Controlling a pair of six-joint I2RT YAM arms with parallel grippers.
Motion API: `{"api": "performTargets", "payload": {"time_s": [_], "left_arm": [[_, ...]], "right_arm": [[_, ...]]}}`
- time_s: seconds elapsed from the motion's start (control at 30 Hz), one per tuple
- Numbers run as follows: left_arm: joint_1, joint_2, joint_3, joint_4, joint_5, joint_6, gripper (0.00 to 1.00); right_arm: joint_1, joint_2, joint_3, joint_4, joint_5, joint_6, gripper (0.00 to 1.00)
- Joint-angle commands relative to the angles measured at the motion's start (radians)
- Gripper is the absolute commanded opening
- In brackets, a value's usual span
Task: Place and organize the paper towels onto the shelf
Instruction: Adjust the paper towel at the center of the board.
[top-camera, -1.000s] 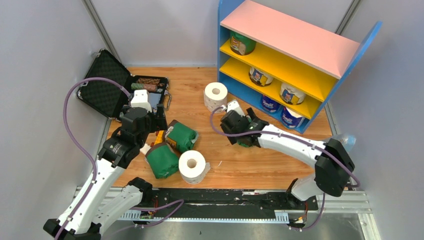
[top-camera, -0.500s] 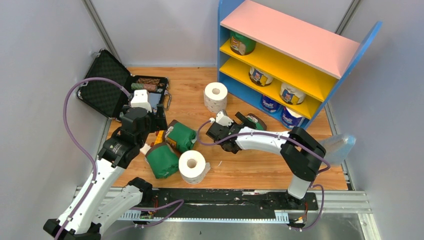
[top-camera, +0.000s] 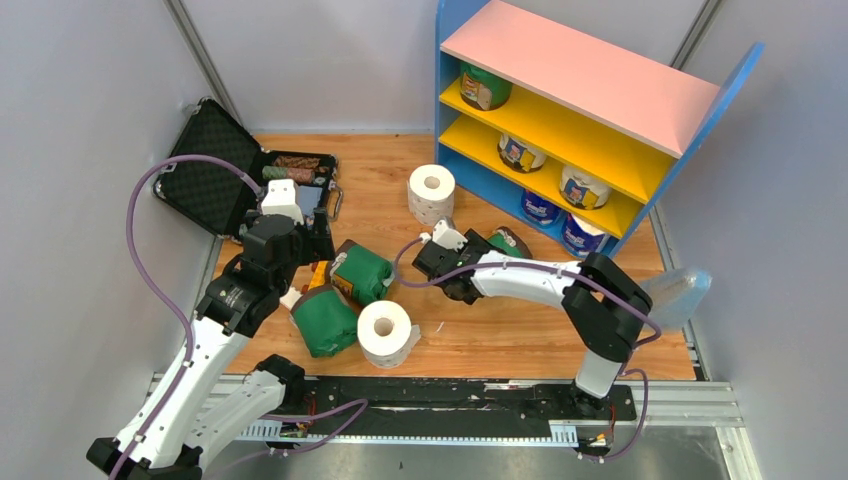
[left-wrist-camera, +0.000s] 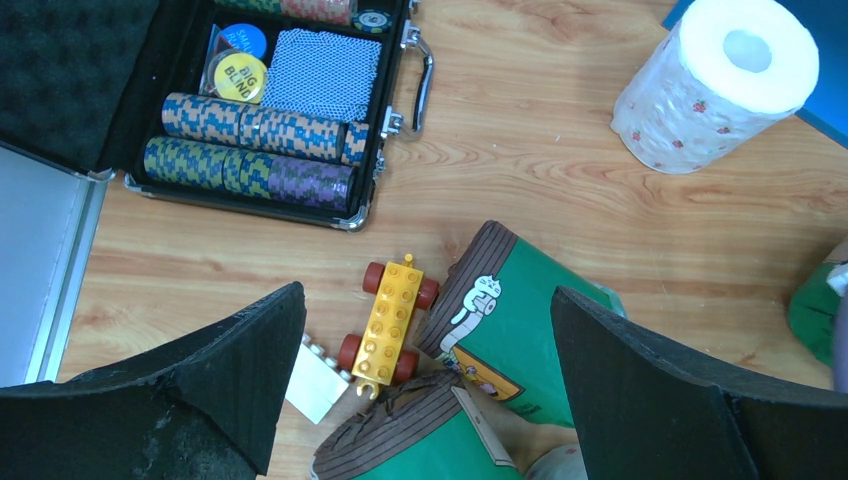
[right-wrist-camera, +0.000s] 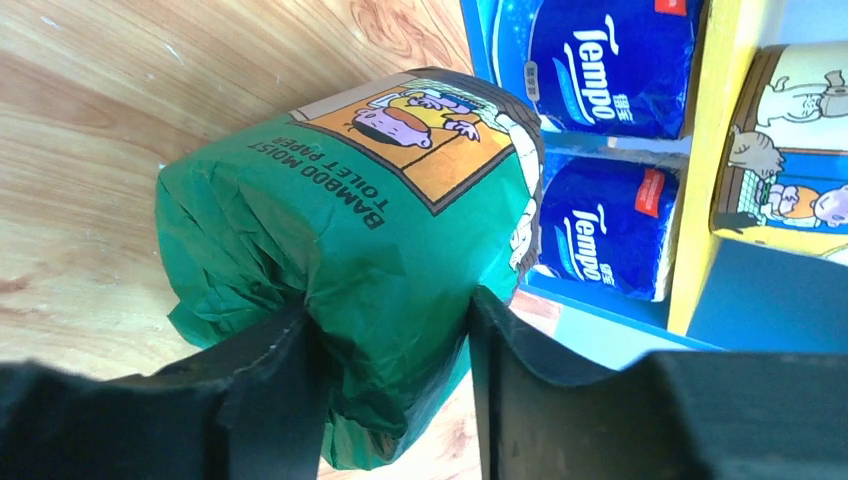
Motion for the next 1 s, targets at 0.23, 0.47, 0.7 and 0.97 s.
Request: {"api": "performTargets", "payload": {"time_s": [0.23, 0.47, 0.7, 0.97], "left_arm": [[0.005, -0.007, -0.003, 0.029, -0.01, 0.013, 1.0], [0.005, -0.004, -0.004, 0.029, -0.01, 0.013, 1.0], [0.005, -0.002, -0.003, 0.029, -0.011, 0.013, 1.0], [0.005, 0.001, -0.003, 0.029, -0.005, 0.013, 1.0]], "right_arm": [[-0.096, -0.285, 0.125, 0.044, -0.53, 0.061, 0.36], [-0.297, -0.349, 0.135, 0.051, -1.01, 0.166, 0.35], [-0.436, -0.308, 0.134, 0.036, -1.265, 0.207, 0.34], [-0.466, -0.2, 0.141, 0.008, -1.275, 0.223, 0.37]]}}
